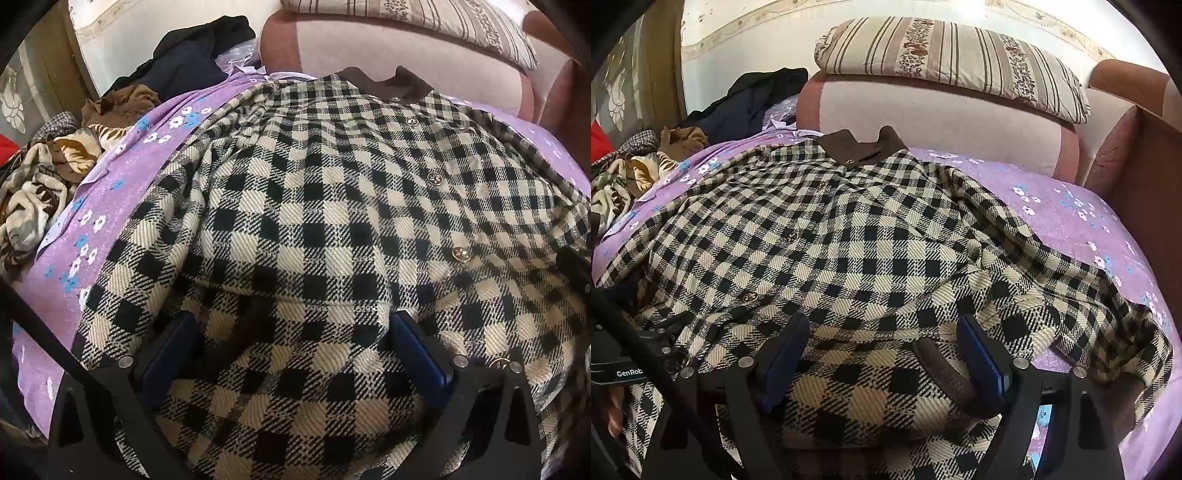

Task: Fold large clothes

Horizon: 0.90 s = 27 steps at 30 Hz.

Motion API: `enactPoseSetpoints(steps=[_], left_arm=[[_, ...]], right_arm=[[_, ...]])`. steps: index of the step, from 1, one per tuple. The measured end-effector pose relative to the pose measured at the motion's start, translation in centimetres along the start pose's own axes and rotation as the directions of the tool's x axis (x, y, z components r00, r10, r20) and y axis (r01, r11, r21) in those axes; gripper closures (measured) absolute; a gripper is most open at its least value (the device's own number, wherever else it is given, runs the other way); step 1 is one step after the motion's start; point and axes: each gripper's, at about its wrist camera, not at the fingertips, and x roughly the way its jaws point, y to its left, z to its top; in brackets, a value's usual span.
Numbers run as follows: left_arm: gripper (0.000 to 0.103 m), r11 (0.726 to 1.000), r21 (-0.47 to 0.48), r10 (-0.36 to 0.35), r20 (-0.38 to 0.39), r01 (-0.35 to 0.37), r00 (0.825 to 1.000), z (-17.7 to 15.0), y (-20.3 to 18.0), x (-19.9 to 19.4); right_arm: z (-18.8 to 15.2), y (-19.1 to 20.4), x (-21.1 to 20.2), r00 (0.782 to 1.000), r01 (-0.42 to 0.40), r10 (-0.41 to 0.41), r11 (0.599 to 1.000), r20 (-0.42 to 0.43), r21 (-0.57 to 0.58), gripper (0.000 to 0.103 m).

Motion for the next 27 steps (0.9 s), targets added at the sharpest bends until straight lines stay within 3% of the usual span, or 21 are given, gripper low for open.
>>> enactPoseSetpoints(steps=[5,11,19,27], left_arm=[[0.0,0.998,-0.035,-0.056,-0.025,0.055,0.998,-0.7,1.1,0.4],[0.0,0.999,-0.011,-0.041,-0.072,0.04,0.997,0.8,-0.4,-0.7],[0.0,1.0,-0.004,-0.024,0.041,0.024,0.999,1.1,-0.2,-4.3],[0.0,0.999,-0.036,-0.027,0.086,0.03,0.996,1.0,1.1,-6.0]], right_arm=[[-0.1,0.1,-0.1,1.0,-0.001,0.001,1.0,-0.002,0.001,0.017],[-0.2,0.3,0.0,1.0,-0.004,0.004,1.0,0.009,0.006,0.017],[-0.1,-0.2,-1.0,1.0,-0.004,0.004,1.0,0.027,0.022,0.017],[-0.1,0.1,-1.8,0.999,0.015,-0.016,1.0,0.04,0.018,0.017]])
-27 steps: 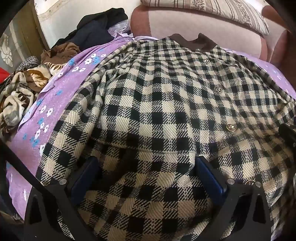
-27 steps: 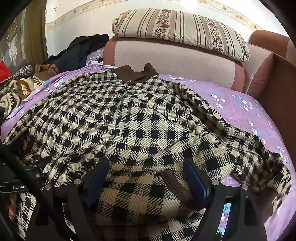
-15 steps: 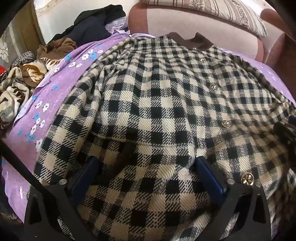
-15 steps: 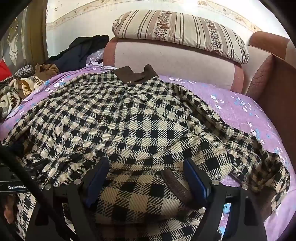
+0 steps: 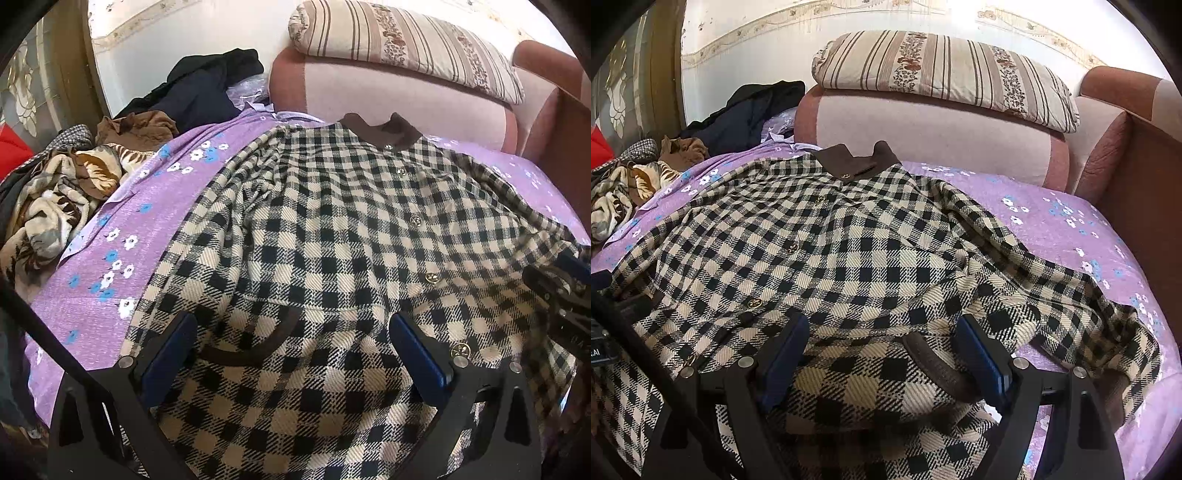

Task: Fold large clothes

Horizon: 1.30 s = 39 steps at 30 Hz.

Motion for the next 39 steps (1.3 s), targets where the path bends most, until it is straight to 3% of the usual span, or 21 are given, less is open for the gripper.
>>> enactPoseSetpoints(steps=[19,30,39], left_arm=[[0.0,1.0,-0.018,-0.019,0.034,0.019,0.999,-0.7,1.2,-0.8],[0.0,0.996,-0.064,-0.06,0.113,0.067,0.992,-0.6,1.2,-5.2],[0.0,0.998,-0.028,-0.059,0.142,0.064,0.988,-3.5,-1.0,-9.6]], right_arm=[[0.3,-0.2,-1.1,0.999,0.021,-0.021,1.0,0.032,0.01,0.017],[0.7,-0.1,-6.5,0.989,0.061,-0.065,0.998,0.136,0.033,0.017],[-1.8,0.3,-11.6,0.975,0.109,-0.118,0.992,0.188,0.057,0.017]])
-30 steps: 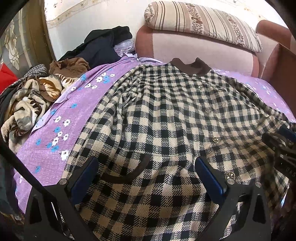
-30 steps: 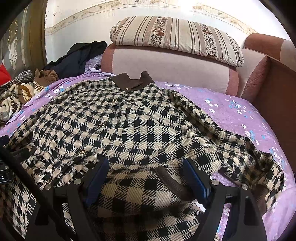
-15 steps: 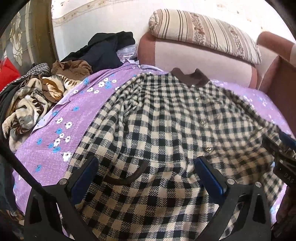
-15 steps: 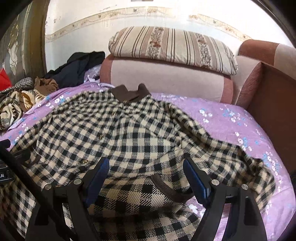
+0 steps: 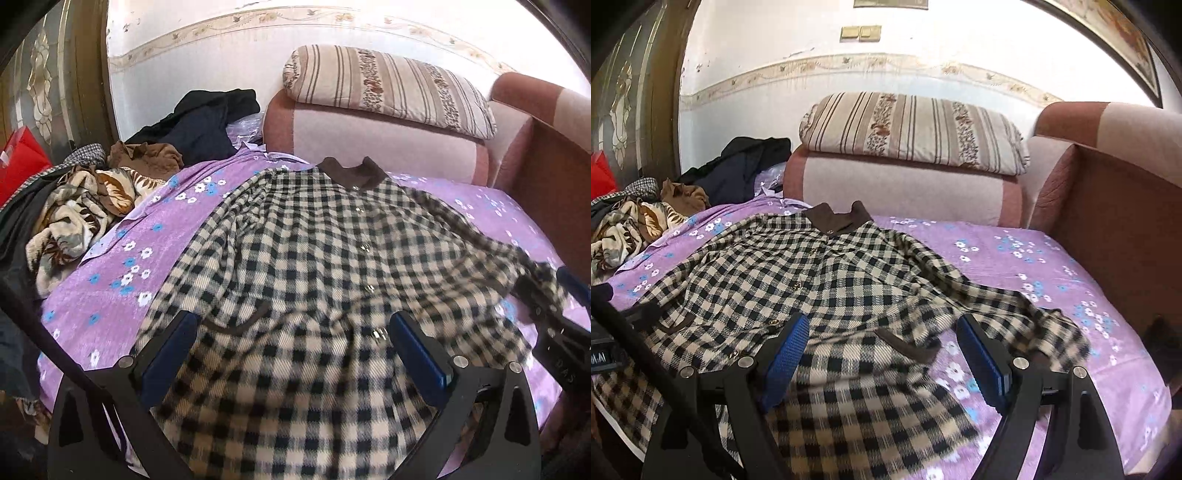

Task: Fold large clothes

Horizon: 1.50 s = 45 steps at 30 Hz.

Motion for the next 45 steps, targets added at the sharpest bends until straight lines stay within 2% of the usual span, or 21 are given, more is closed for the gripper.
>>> enactPoseSetpoints(steps=[6,9,22,29,45], left_arm=[[0.0,0.998,-0.049,-0.05,-0.05,0.047,0.998,-2.4,-0.6,-2.4],[0.0,0.998,-0.042,-0.055,-0.068,0.053,0.996,-3.1,-0.7,-3.3],[0.0,0.998,-0.051,-0.039,-0.029,0.037,0.999,-4.0,-0.1,-7.0],[0.0,0.998,-0.054,-0.027,-0.056,0.024,0.998,-4.7,0.3,-6.6],[0.0,0.997,-0.08,-0.021,-0.099,0.013,0.995,-4.8,1.7,-3.8]], right_arm=[[-1.1,-1.1,-2.7,1.0,0.015,-0.015,0.999,0.01,0.042,0.017],[-1.7,-1.4,-3.7,0.999,0.032,-0.033,0.999,0.016,0.044,0.017],[-4.2,-0.9,-5.9,0.998,0.054,-0.054,0.998,0.014,0.024,0.017],[-5.5,0.0,-5.9,0.999,0.047,-0.047,0.999,-0.004,-0.02,0.017],[-5.9,1.2,-3.9,0.999,0.039,-0.041,0.997,-0.034,-0.061,0.017]])
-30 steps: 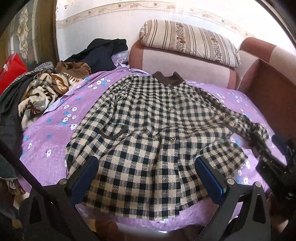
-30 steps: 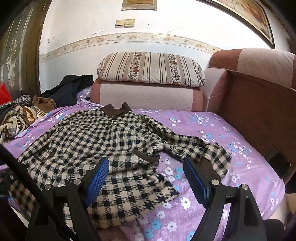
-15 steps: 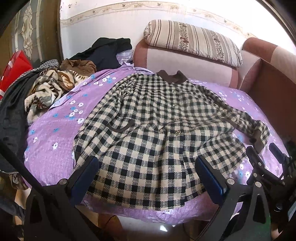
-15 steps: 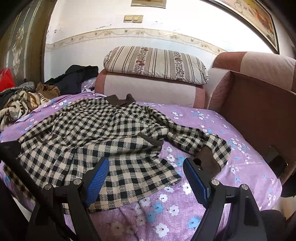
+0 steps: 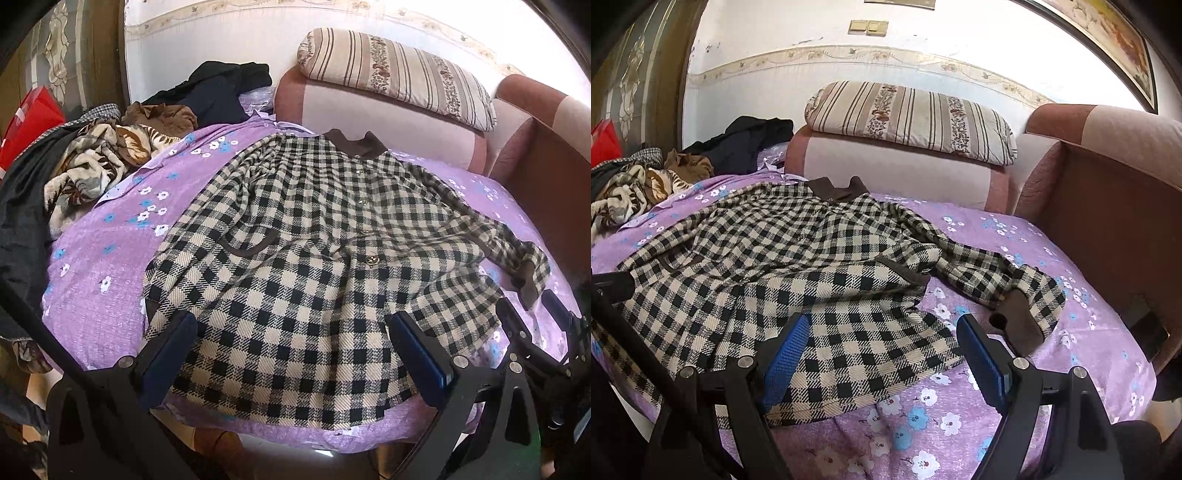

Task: Fold large clothes

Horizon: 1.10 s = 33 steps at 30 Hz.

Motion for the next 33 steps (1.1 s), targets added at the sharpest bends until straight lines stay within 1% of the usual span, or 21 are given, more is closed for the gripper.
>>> enactPoseSetpoints(steps=[6,27,33], left_arm=[[0.0,1.0,-0.009,0.013,-0.019,-0.013,1.0,0.1,0.6,1.2],[0.0,0.999,-0.032,0.005,-0.066,-0.008,0.998,0.0,1.8,3.3],[0.0,0.998,-0.056,0.014,-0.088,-0.018,0.996,0.0,2.8,4.2]], right_arm=[[-0.2,0.4,0.8,1.0,-0.009,0.009,1.0,-0.019,-0.01,0.017],[-0.5,1.3,2.1,0.998,-0.023,0.021,0.999,-0.052,-0.027,0.017],[-0.6,2.2,2.3,0.997,-0.034,0.03,0.998,-0.064,-0.056,0.017]])
